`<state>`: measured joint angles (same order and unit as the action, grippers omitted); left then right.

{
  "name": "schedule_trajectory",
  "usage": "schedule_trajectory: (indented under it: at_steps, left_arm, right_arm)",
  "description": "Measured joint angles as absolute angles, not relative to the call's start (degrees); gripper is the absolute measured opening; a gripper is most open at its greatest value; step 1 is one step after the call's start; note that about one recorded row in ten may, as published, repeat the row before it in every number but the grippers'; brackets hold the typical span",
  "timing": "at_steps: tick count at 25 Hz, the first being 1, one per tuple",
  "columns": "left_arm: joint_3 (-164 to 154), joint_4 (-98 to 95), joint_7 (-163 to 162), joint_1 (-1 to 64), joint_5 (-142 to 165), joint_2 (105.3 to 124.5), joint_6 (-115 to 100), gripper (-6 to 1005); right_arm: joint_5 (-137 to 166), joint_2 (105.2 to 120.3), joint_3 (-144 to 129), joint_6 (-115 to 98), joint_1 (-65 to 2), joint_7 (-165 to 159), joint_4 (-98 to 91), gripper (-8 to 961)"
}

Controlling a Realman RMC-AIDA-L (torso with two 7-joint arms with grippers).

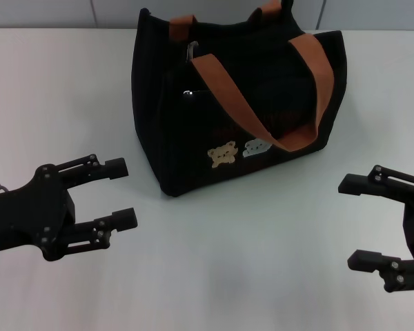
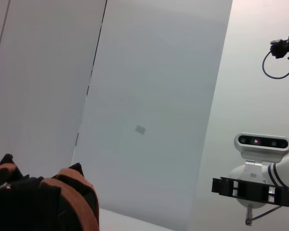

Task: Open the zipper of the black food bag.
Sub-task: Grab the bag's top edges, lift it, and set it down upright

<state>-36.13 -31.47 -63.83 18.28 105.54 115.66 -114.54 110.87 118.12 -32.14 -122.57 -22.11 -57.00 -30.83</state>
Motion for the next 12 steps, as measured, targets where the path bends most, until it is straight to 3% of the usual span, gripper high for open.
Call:
schedule_trajectory:
  at_steps: [10,12]
  left_arm:
    - [-36.0,-31.2,-63.2,19.0,105.6,116.86,-110.7,751]
    - [-35.9,-30.5,-60.6,18.9,105.4,118.44,-104.2,744]
  right_arm:
    - [110.8,118.18,-31.7,-122.5,-21.9,-56.8,-30.8,842]
    - [110.5,118.12,-30.3,-121.8,-21.6,-56.5,-30.1,841]
